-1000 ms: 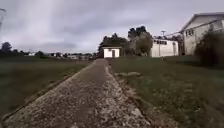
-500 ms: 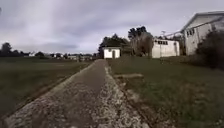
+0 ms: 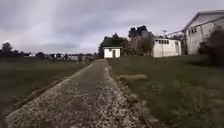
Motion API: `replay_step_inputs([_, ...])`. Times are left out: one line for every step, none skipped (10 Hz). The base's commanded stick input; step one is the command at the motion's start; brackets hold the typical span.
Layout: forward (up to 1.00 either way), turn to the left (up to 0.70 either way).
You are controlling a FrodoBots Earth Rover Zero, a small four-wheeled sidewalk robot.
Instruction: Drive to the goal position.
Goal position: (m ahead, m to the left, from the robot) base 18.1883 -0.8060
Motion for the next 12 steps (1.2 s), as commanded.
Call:
replay_step_inputs([0.7,0.0])
replay_step_inputs([0.7,0.0])
replay_step_inputs([0.7,0.0])
replay_step_inputs([0.7,0.0])
replay_step_inputs([0.7,0.0])
replay_step_inputs([0.7,0.0])
replay_step_inputs([0.7,0.0])
replay_step_inputs([0.7,0.0])
replay_step_inputs([0.7,0.0])
replay_step_inputs([0.7,0.0])
replay_step_inputs([0.7,0.0])
replay_step_inputs([0.7,0.0])
